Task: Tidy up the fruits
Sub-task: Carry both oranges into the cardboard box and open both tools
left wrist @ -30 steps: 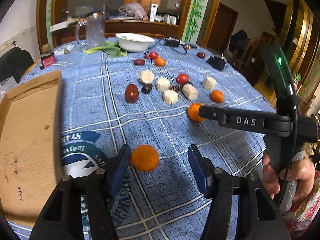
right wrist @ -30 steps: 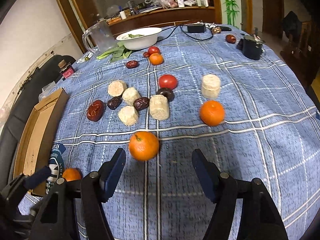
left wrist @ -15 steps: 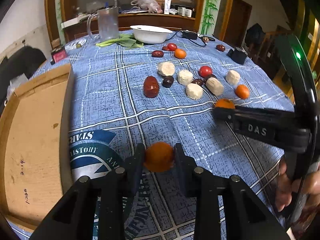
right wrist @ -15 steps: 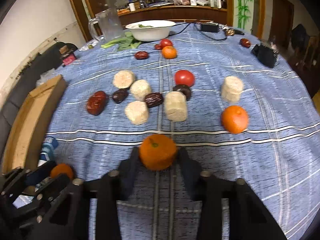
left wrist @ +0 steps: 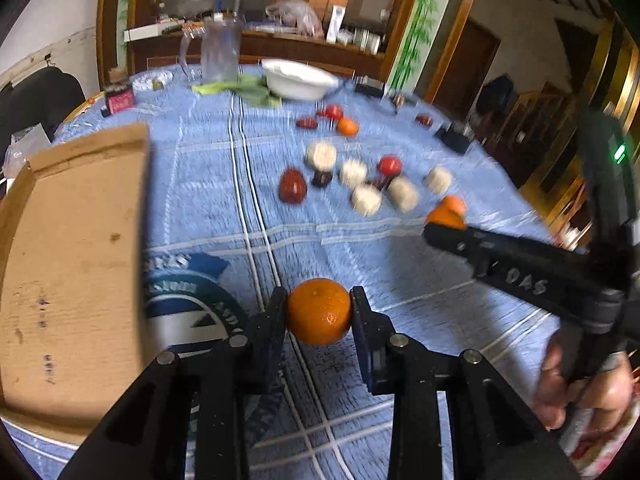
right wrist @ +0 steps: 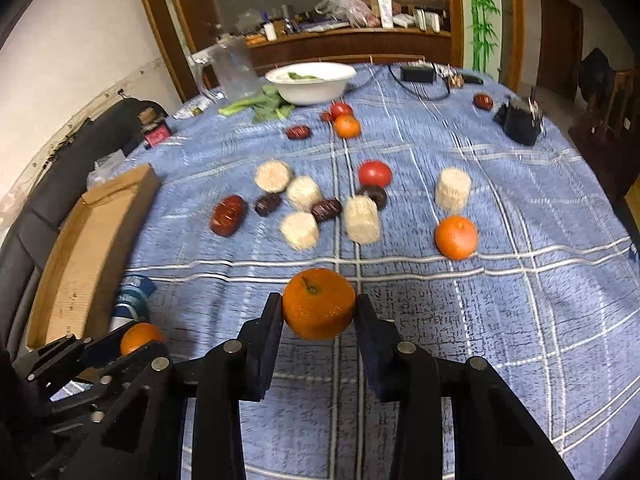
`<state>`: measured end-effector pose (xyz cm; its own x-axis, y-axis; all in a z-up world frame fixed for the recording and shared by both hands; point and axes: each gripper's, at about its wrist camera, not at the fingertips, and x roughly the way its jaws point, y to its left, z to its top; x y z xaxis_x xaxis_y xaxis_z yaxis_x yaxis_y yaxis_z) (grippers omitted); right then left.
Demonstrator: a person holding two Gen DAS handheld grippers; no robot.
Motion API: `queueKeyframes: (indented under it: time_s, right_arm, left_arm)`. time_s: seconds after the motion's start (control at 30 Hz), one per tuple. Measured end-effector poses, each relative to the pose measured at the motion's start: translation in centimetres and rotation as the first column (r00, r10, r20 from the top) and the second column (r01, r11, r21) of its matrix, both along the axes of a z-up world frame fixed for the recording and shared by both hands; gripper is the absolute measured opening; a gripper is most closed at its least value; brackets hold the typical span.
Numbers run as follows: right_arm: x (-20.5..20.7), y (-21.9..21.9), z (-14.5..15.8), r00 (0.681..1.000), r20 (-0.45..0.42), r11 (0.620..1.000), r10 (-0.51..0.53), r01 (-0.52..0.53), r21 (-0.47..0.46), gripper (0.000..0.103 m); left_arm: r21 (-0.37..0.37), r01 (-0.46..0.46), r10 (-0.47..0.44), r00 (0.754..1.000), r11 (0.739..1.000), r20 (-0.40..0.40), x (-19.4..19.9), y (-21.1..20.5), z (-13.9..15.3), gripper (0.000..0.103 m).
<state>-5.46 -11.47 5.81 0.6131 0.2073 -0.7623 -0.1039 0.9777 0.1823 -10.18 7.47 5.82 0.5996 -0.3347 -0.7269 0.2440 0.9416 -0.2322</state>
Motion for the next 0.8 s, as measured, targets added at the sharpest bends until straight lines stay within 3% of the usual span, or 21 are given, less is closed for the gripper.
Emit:
queueKeyframes:
  time_s: [0.17,0.33,0.57,0.8]
  right_arm:
    - [-0.1,2.8,3.4,0.996,0.055,0.996,0.076,-0.078,0.034,0.039]
    - [0.8,8.1,5.8,0.976,0.073,0.976,0.204,-0.208,0.055,0.039]
    - [5.2,17.3,5.7,0.941,0.032,0.941,0.336,-0.337,0.029,0.039]
    - [11.2,25.1,1.6,0.919,-0.031,0.919,0.392,-0.393,-0.028,0.04]
  left_arm:
    - [-0.05,-0.045,0.049,0.996,0.998,0.073,-1.1,5.1,5.2,0.03]
    - [0.053,-0.167,0.16,0.979,0.984,0.129,0.2,10.8,7.8,0.03]
    - [0.154,-0.29,0.287,0.957,0.945,0.042,7.5,18.2,5.5,0.03]
    - [0.187,-0.348,0.362,0.931,0.919,-0.044,12.9,22.1,2.1,0.03]
